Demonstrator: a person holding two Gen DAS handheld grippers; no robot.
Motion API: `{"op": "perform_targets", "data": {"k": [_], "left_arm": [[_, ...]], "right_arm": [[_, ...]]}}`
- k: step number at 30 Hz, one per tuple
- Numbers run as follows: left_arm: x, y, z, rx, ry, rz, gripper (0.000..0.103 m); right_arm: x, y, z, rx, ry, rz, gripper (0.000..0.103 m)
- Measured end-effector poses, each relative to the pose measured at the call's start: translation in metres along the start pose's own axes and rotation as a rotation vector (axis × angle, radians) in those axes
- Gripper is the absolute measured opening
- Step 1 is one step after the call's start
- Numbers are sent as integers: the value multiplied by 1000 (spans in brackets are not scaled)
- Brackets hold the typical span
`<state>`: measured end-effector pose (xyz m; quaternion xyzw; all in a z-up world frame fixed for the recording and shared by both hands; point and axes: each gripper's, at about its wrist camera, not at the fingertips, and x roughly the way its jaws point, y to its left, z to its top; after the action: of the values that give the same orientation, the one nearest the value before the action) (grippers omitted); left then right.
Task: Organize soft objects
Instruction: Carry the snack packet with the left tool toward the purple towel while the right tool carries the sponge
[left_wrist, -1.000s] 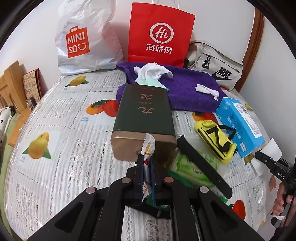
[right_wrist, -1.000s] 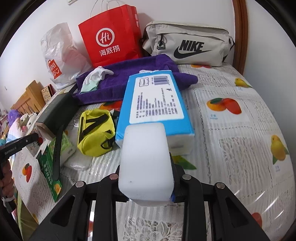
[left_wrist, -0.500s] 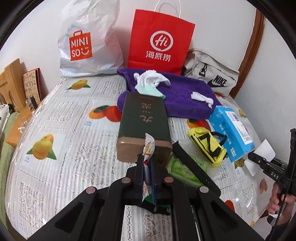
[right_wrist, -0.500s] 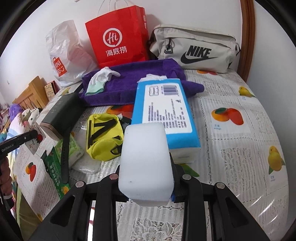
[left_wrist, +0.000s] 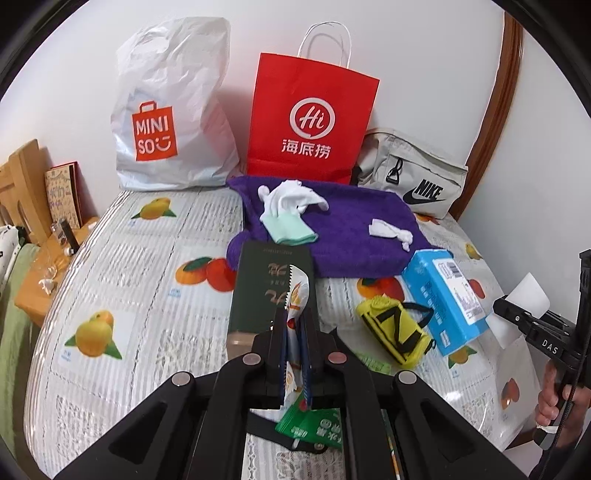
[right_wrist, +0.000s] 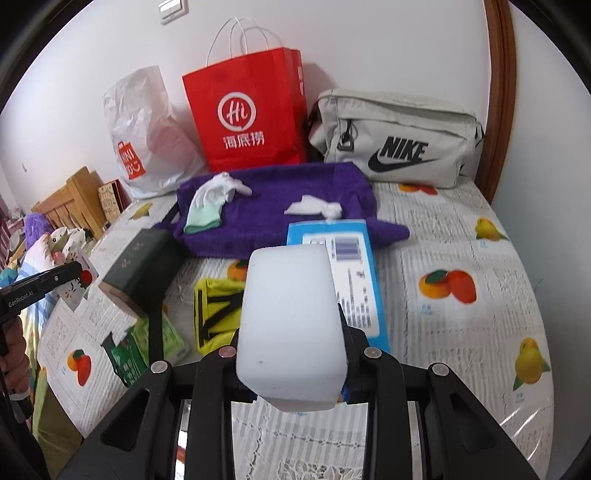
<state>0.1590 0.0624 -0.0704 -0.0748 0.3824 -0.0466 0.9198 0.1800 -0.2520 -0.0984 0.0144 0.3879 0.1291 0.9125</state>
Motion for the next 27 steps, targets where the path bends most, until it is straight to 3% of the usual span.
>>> {"op": "perform_targets", "data": {"k": [9, 27], "left_arm": [[12, -3, 21, 2, -8, -7, 7], [66, 2, 66, -15, 28, 9, 7]], "right_arm": [[8, -6, 22, 3, -5, 13, 30], [67, -11, 65, -13, 42, 31, 30]]}}
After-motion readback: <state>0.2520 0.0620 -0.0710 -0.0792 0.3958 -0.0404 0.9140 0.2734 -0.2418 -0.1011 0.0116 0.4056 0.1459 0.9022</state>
